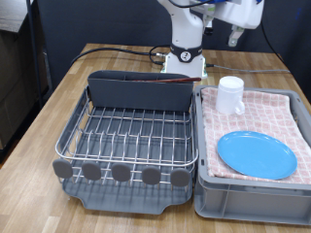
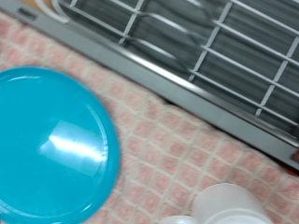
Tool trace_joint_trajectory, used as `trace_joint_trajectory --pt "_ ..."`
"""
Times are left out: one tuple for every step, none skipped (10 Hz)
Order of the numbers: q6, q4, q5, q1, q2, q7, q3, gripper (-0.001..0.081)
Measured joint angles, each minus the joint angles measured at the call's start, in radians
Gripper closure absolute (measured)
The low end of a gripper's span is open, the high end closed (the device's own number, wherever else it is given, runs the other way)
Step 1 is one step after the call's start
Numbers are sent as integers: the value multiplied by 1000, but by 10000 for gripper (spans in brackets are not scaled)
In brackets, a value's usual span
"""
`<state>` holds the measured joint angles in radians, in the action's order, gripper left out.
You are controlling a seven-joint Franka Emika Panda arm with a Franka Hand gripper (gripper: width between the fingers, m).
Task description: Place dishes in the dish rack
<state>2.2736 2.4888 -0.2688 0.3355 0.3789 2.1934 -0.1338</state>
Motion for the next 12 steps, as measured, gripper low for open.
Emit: trace_joint_trajectory --pt "5 -34 21 14 -37 -20 0 3" --pt "-11 -74 42 24 -76 -24 3 3" --pt "-35 -117 63 31 -117 -22 9 3" --pt "-39 -153 77 35 -157 -22 14 3" --pt "-17 -173 93 38 -191 -22 16 3" --pt "42 -173 118 39 -218 -45 15 3" --pt "129 -156 156 39 -242 -90 10 3" --pt "234 -122 208 39 -265 -146 1 3" --pt "339 -81 279 40 -286 -216 -7 3" --pt "424 -45 364 42 -309 -294 -14 3" --pt "489 -15 472 44 -332 -391 -16 3" --pt "544 7 607 48 -356 -529 -16 3"
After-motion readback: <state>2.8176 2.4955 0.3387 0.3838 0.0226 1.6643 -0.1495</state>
